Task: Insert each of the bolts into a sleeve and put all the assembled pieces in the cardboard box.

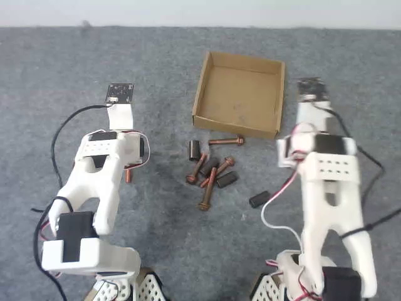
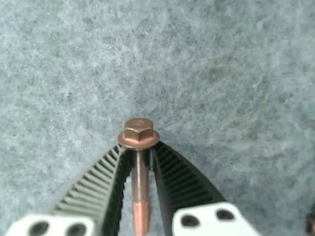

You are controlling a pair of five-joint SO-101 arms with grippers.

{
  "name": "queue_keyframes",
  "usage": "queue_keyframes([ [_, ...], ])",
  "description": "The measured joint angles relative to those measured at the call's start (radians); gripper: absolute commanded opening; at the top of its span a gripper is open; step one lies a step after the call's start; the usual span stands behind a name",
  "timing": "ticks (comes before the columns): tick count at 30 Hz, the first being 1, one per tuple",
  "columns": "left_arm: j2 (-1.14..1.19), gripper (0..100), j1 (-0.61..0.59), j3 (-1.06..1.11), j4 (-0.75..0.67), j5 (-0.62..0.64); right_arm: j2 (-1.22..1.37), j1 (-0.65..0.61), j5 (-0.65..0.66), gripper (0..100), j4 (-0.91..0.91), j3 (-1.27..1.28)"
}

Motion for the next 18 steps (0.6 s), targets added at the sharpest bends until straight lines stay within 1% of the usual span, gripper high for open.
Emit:
queue_keyframes([
  [3, 0.0, 1, 0.0, 0.0, 0.0, 0.0, 0.0, -0.092, -0.003, 0.6, -0.137, 0.06],
  [7, 0.0, 1, 0.0, 0.0, 0.0, 0.0, 0.0, -0.163, -0.003, 0.6, -0.351, 0.133],
  [10, 0.0, 1, 0.0, 0.0, 0.0, 0.0, 0.0, -0.19, -0.003, 0.6, -0.539, 0.203],
  [14, 0.0, 1, 0.0, 0.0, 0.0, 0.0, 0.008, -0.224, -0.003, 0.6, -0.844, 0.305],
  [18, 0.0, 1, 0.0, 0.0, 0.0, 0.0, 0.098, -0.235, -0.009, 0.6, -1.132, 0.328],
])
